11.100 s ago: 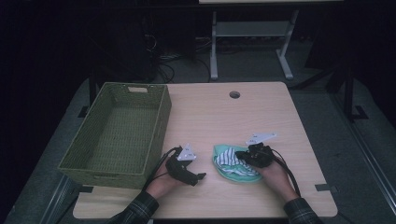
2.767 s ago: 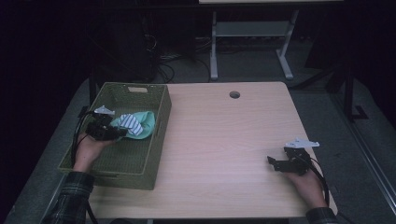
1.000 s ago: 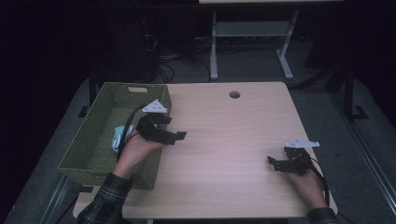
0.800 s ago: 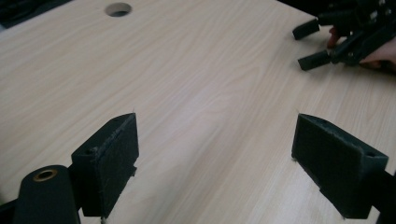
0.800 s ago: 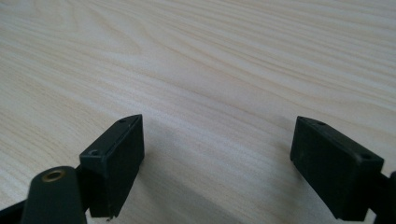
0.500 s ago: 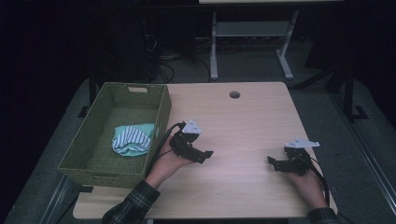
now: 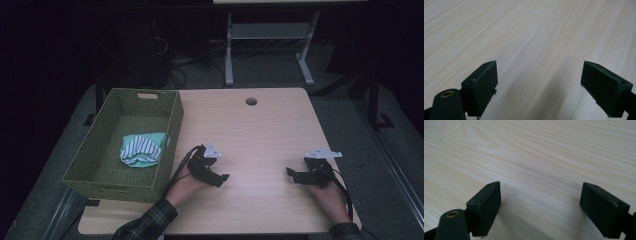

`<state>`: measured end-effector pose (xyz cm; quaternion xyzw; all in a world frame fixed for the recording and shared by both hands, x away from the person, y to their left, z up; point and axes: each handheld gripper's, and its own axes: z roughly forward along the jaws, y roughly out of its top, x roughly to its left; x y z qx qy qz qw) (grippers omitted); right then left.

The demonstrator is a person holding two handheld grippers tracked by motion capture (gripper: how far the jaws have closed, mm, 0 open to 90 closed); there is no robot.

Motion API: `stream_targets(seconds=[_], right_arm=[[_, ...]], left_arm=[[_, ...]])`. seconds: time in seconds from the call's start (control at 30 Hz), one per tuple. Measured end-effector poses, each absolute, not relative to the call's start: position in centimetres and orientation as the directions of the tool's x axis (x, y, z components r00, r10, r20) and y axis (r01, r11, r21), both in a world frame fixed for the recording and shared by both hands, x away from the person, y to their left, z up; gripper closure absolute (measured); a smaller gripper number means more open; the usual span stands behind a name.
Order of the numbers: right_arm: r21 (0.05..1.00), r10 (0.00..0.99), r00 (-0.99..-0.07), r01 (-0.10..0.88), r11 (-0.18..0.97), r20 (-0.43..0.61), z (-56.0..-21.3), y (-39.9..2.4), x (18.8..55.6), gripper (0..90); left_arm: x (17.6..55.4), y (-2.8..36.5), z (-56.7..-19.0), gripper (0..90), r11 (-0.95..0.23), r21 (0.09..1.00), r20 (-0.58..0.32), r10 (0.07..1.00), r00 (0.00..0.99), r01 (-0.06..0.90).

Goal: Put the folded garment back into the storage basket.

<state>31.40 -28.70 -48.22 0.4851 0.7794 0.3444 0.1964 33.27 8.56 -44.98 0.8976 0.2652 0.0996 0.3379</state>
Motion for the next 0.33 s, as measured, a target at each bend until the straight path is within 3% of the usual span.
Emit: stream_targets(seconds=[0.33], right_arm=[[0.728, 0.892, -0.451, 0.622, 0.29, 0.03, -48.22, -28.68, 31.39, 17.0]], left_arm=[[33.25, 8.43, -46.01, 13.2, -0.649, 0.635, 0.0, 0.543, 0.84, 0.419]])
